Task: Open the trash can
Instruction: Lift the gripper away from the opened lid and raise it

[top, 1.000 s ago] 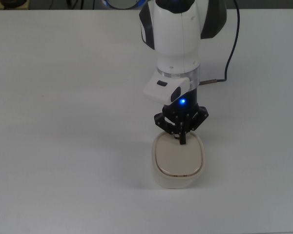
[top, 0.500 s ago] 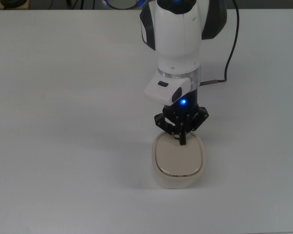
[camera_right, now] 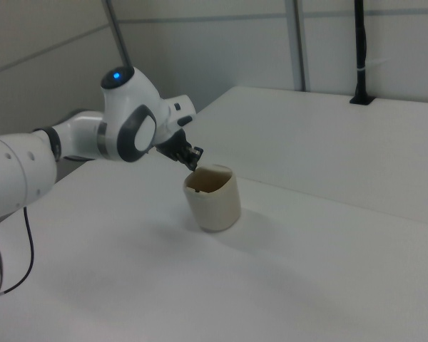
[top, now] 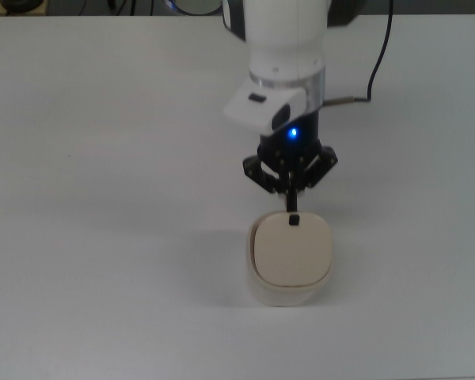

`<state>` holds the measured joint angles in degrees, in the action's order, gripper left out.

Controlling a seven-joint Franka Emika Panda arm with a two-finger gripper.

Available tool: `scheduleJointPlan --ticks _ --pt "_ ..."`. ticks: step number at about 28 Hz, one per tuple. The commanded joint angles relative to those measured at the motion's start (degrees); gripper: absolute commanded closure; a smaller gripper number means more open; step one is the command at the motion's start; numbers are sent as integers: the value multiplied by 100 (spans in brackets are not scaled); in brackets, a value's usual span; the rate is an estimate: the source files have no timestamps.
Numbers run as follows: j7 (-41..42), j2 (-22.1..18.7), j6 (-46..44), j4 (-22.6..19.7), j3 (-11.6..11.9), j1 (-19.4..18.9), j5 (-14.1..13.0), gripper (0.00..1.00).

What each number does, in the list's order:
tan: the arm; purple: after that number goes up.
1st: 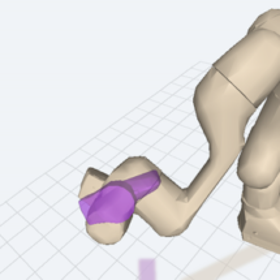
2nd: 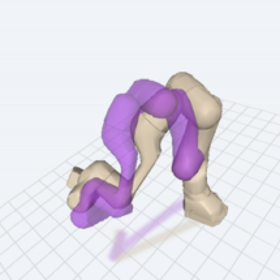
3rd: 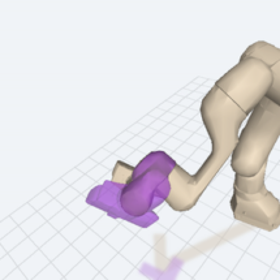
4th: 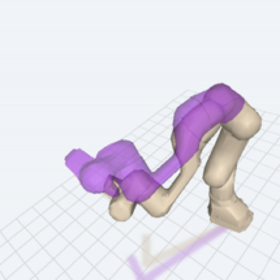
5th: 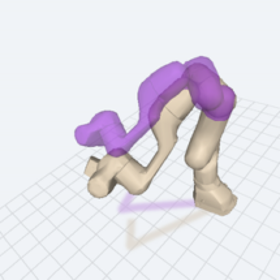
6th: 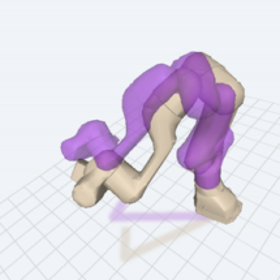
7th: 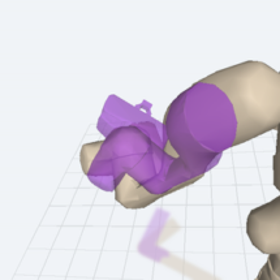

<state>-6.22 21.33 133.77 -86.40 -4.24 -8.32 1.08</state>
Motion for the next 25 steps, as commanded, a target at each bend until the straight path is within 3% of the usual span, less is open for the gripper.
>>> scheduleJointPlan --ticks 1,14,25 --pt "-274 -585 -702 -140 46 59 51 100" --pt "226 -1631 -3205 35 55 463 59 100" --pt "701 -1922 -4333 9 64 762 -28 100"
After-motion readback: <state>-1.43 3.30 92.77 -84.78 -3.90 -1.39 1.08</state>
